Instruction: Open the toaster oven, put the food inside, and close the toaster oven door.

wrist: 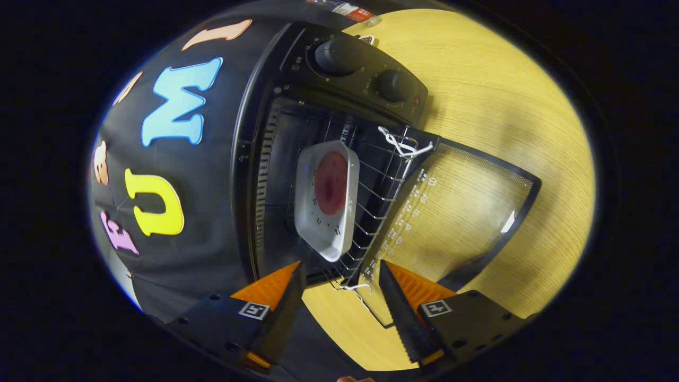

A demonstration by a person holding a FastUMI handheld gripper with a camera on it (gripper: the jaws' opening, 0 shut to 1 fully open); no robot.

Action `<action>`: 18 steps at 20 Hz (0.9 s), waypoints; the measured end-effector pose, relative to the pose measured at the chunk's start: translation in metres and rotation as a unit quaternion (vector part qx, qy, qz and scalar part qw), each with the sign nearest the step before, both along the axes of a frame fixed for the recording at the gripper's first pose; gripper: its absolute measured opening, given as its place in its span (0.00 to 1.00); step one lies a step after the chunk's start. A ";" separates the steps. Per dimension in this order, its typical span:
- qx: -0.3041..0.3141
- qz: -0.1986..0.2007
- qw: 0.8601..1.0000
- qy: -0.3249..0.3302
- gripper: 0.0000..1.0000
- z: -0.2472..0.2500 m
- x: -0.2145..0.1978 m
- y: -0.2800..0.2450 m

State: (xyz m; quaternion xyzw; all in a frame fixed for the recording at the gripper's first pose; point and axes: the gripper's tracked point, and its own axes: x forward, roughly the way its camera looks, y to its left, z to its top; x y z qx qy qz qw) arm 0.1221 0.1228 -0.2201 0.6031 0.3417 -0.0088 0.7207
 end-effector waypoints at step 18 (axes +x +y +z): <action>-0.369 0.201 0.906 -0.044 0.98 -0.018 -0.105 -0.011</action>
